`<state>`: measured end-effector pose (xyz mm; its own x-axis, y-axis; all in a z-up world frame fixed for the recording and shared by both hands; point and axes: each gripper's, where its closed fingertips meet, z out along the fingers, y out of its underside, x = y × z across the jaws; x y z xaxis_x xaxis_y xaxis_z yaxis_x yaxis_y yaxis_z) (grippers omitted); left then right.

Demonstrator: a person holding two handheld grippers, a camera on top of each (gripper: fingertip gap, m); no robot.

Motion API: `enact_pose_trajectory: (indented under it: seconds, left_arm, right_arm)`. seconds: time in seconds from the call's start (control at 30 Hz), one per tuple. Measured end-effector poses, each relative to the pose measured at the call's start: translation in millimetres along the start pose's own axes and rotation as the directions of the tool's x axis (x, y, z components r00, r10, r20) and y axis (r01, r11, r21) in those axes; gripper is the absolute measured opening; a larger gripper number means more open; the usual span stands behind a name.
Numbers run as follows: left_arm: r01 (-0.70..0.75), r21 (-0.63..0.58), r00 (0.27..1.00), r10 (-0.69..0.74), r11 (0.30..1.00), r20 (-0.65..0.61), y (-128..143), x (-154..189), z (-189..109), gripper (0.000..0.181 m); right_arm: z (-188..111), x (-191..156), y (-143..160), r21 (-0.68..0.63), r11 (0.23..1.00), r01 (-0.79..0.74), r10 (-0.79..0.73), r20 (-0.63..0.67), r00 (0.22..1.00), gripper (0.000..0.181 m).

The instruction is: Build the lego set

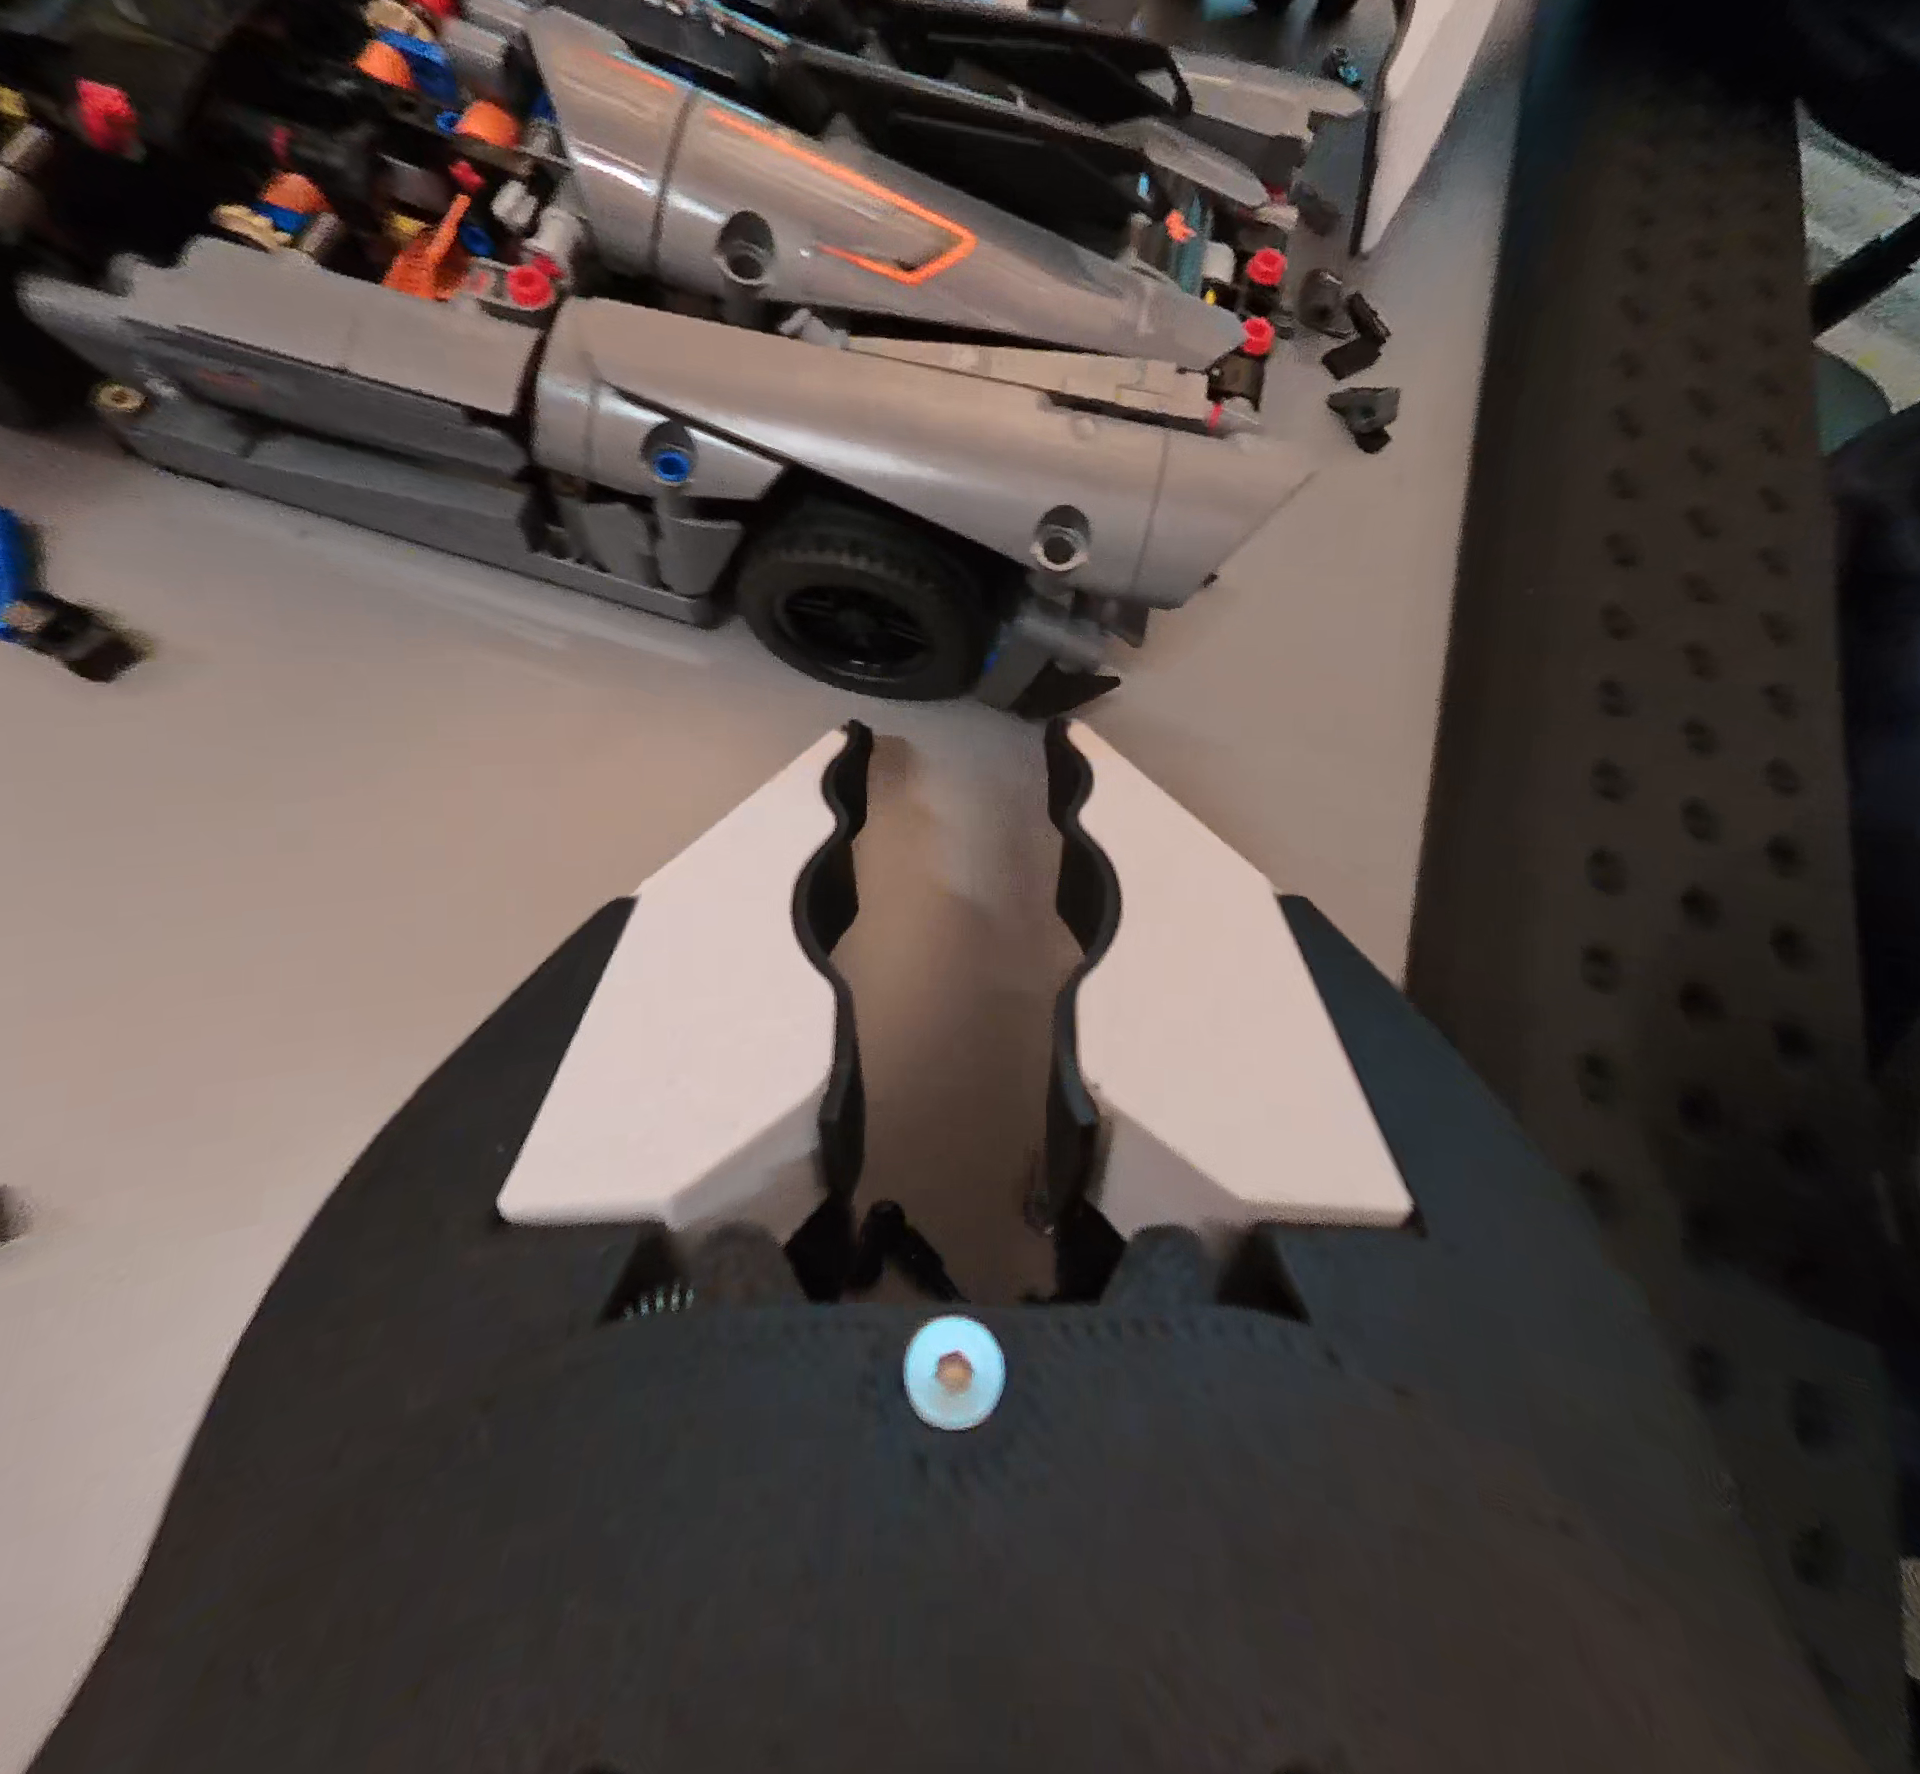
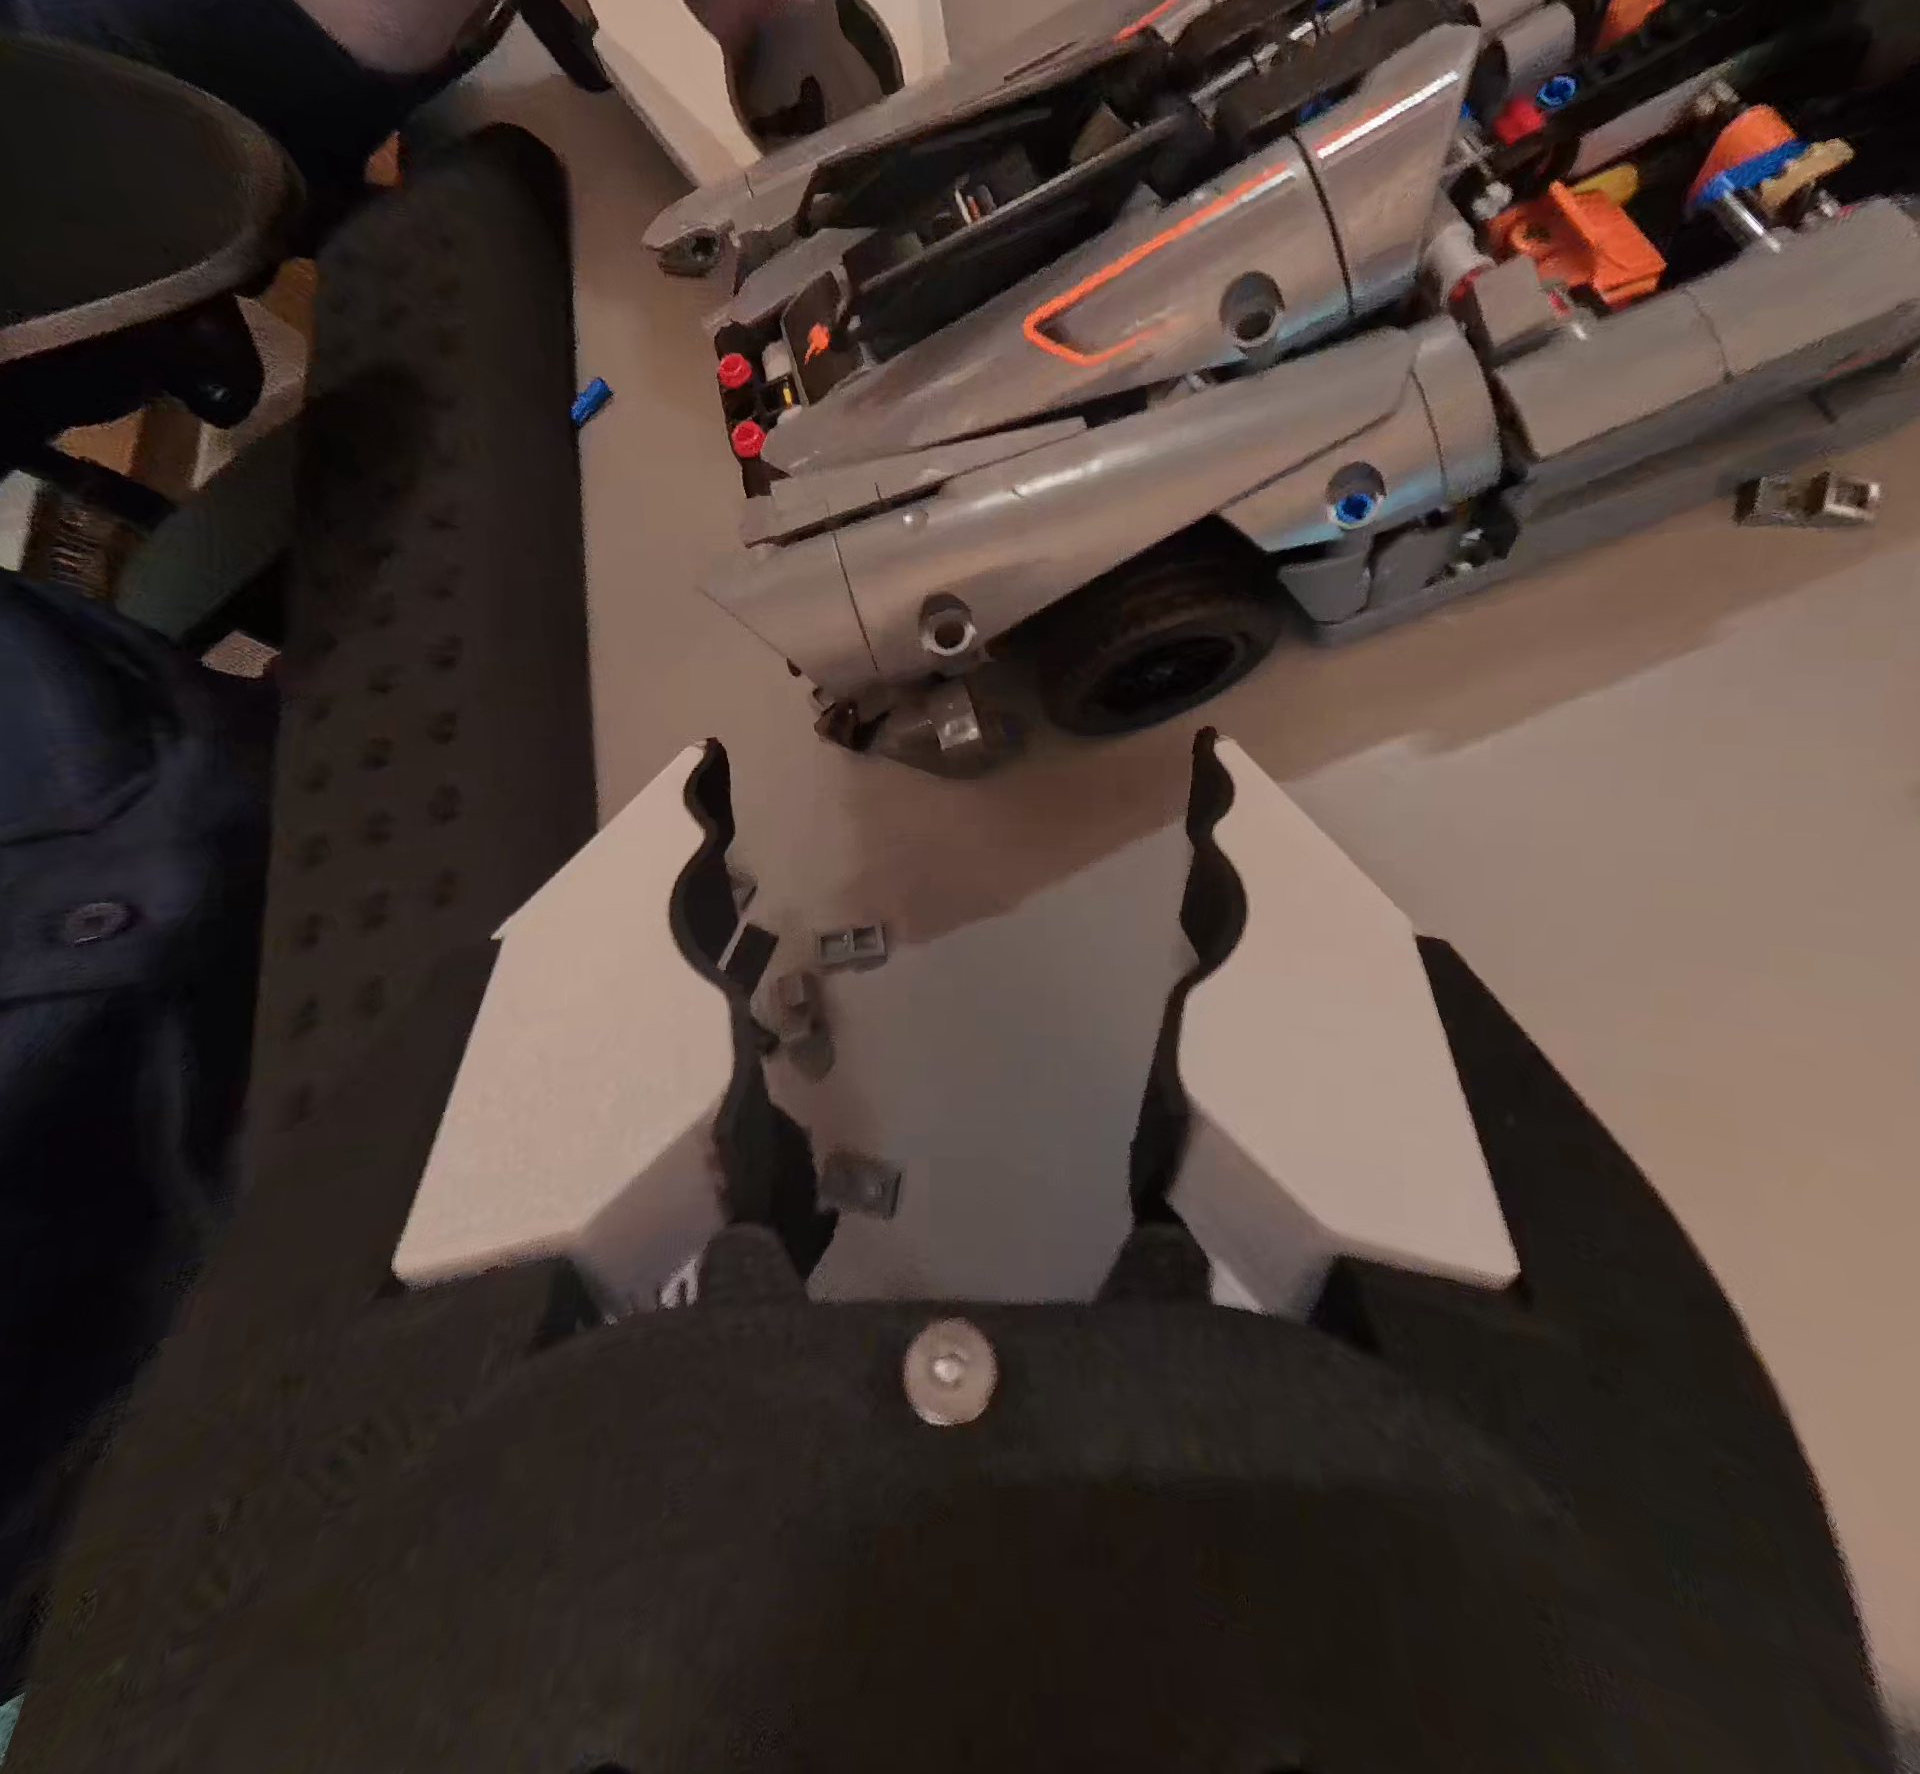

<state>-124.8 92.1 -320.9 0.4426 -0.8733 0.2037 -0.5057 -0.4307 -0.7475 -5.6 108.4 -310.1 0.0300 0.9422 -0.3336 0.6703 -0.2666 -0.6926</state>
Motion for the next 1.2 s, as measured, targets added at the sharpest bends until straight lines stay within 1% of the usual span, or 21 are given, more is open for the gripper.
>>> enact_pose_trajectory:
  seconds: [0.07,0.13,0.17,0.23,0.3,0.47,0.57,0.63,0.77,0.83,0.93,1.1,1.2]
  left_arm:
    - [-0.018,-0.008,1.0,0.018,1.0,0.007,0.6,2.7,5.6,0.034]
    - [-0.032,-0.026,0.999,0.031,0.999,-0.017,0.1,10.8,11.7,0.034]
    - [-0.053,-0.045,0.999,0.054,0.998,0.004,0.3,10.2,13.6,0.033]
    - [-0.083,-0.073,0.996,0.085,0.994,0.029,-0.1,9.8,14.1,0.032]
    - [-0.076,-0.084,0.997,0.078,0.994,0.029,-1.1,10.7,15.8,0.032]
    - [-0.12,-0.125,0.992,0.124,0.985,0.024,-5.6,17.7,22.8,0.032]
    - [-0.159,-0.155,0.987,0.161,0.975,-0.001,-15.8,26.9,33.5,0.027]
    - [-0.188,-0.193,0.982,0.188,0.963,-0.019,-19.6,29.9,42.0,0.022]
    - [-0.242,-0.231,0.97,0.231,0.942,-0.074,-31.1,38.3,61.8,0.017]
    - [-0.258,-0.241,0.966,0.24,0.936,-0.102,-38.1,42.3,71.9,0.014]
    - [-0.261,-0.252,0.965,0.241,0.932,-0.106,-49.9,42.7,88.3,0.0]
    - [-0.291,-0.261,0.955,0.265,0.92,-0.132,-65.2,46.8,107.7,0.0]
    - [-0.269,-0.248,0.96,0.241,0.931,-0.14,-75.6,49.6,119.5,0.0]
  right_arm:
    - [4.9,-1.8,-3.1,0.002,1.0,0.021,-0.021,-0.016,1.0,0.085]
    - [9.2,-2.5,-2.5,-0.012,1.0,0.026,-0.027,-0.026,0.999,0.084]
    - [9.8,-1.8,-3.0,-0.011,0.999,0.031,-0.031,-0.038,0.999,0.082]
    - [6.8,-2.5,-6.9,0.005,0.999,0.048,-0.048,-0.055,0.997,0.079]
    - [4.2,-3.1,-8.2,0.009,0.999,0.05,-0.049,-0.064,0.997,0.079]
    - [-1.2,1.8,-5.8,-0.025,0.996,0.09,-0.092,-0.108,0.99,0.081]
    - [-10.7,11.5,0.3,-0.065,0.993,0.095,-0.103,-0.127,0.987,0.084]
    - [-19.7,14.6,4.6,-0.068,0.994,0.086,-0.092,-0.09,0.992,0.081]
    - [-37.5,25.3,11.7,-0.048,0.997,0.063,-0.064,-0.024,0.998,0.08]
    - [-45.9,33.6,13.8,-0.042,0.997,0.072,-0.073,-0.031,0.997,0.077]
    - [-56.5,42.8,17.7,-0.045,0.995,0.086,-0.088,-0.027,0.996,0.08]
    - [-73.6,56.9,26.5,-0.058,0.992,0.109,-0.109,-0.005,0.994,0.079]
    - [-86.5,69.8,31.8,-0.067,0.993,0.093,-0.095,-0.017,0.995,0.081]
